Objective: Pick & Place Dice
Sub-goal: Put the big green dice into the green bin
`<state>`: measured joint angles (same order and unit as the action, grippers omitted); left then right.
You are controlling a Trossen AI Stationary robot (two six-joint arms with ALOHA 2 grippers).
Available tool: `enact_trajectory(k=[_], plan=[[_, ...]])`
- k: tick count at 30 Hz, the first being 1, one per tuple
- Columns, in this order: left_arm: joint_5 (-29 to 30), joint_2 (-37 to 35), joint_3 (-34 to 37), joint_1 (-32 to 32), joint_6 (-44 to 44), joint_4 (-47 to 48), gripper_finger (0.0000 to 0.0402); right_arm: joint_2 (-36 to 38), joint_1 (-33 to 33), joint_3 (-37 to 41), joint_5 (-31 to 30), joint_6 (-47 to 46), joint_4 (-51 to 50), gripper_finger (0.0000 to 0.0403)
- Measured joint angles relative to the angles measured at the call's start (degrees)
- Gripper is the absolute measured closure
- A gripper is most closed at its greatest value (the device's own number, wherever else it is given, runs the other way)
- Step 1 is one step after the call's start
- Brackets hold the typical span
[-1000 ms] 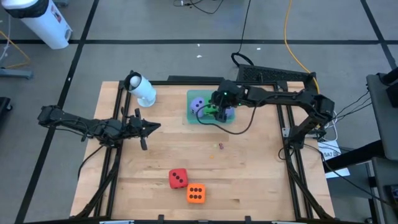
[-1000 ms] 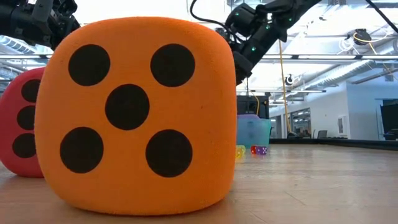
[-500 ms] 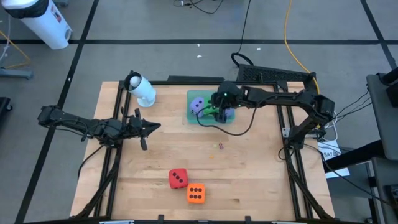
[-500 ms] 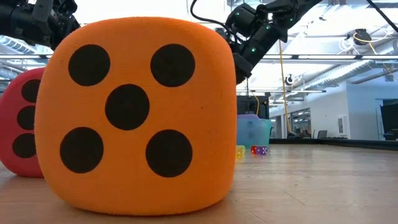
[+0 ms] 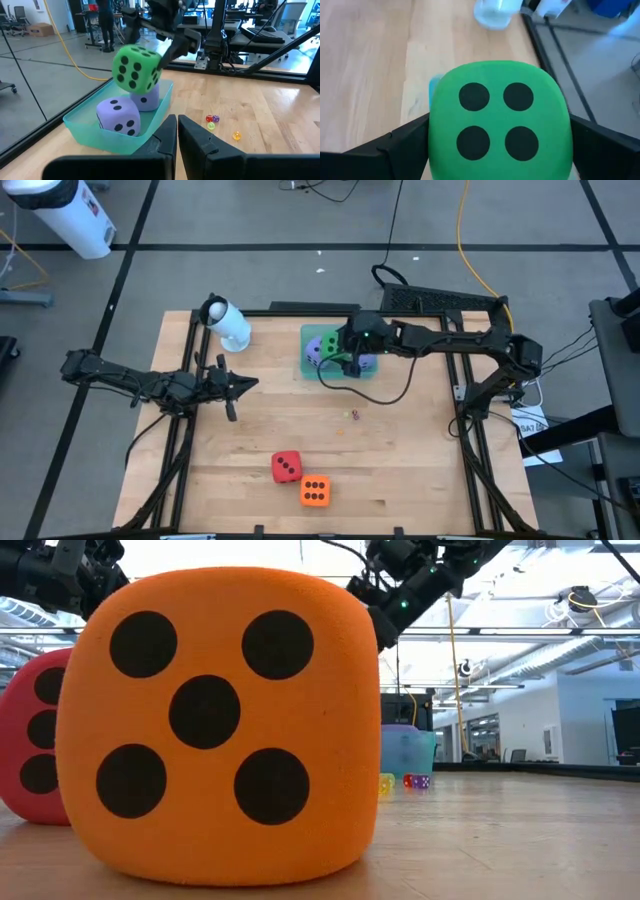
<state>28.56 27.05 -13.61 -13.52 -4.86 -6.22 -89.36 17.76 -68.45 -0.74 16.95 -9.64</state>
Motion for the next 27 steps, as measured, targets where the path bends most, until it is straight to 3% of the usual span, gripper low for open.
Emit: enact_trajectory(k=[2, 7, 16, 27], plan=[[0.0, 0.0, 0.0, 0.0, 0.0, 0.0, 0.0373, -0.2, -0.2, 0.2, 0.6, 0.2, -0.4, 0.0010], [0.0, 0.0, 0.0, 0.0, 0.0, 0.0, 0.0373, -0.8, -2.0, 3.9, -5.1, 3.3, -0.9, 0.0010], [0.0, 0.0, 0.0, 0.0, 0.0, 0.0, 0.0373, -0.6, -3.6, 11.1, -5.7, 8.2, 7.5, 0.0010], [0.0, 0.0, 0.0, 0.0, 0.1, 0.0, 0.0373, -0.6, -3.5, 14.6, -8.4, 9.5, 7.0, 0.0010]])
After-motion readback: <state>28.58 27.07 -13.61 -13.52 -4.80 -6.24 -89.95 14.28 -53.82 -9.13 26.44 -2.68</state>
